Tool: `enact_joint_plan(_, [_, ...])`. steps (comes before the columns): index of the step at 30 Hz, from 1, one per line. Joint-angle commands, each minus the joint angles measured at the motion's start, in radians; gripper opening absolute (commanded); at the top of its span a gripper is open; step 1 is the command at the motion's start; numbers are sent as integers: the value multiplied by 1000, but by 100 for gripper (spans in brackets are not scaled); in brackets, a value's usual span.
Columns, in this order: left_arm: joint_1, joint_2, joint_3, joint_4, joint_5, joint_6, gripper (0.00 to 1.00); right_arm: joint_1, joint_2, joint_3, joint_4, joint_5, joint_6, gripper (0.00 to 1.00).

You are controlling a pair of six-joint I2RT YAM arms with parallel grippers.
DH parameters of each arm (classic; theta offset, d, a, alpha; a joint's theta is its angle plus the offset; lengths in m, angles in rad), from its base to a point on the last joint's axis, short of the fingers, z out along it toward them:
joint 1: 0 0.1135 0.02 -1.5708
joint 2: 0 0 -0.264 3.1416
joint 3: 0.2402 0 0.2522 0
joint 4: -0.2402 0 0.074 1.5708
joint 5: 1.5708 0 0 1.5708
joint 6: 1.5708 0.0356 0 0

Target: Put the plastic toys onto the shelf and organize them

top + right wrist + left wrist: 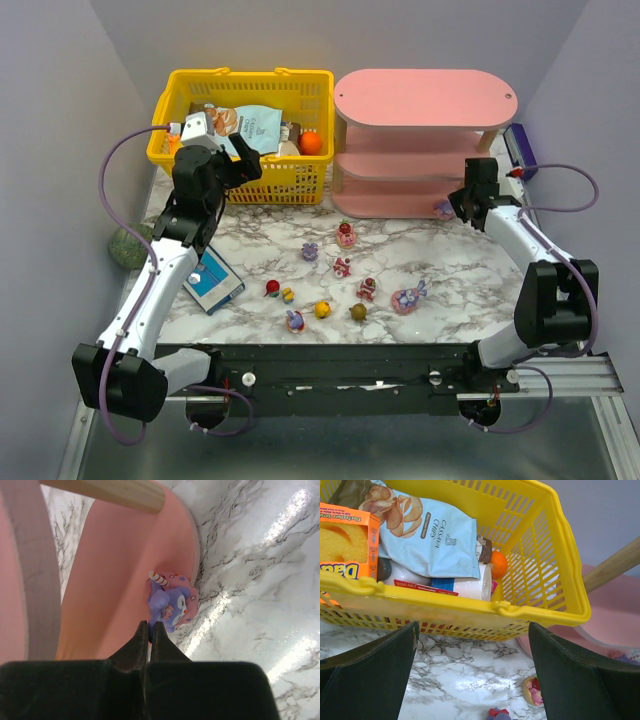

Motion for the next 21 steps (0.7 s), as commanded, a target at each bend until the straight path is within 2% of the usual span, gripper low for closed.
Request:
enact_joint_plan(1, [-15,20,41,3,51,20,99,-33,39,41,93,14,59,1])
enact_joint_plan(10, [-17,50,48,3,27,30,99,-47,108,82,99,-14,72,1])
enact_joint_plan(21, [-18,53,44,-2,8,37,99,-45,123,90,91,-18,50,18])
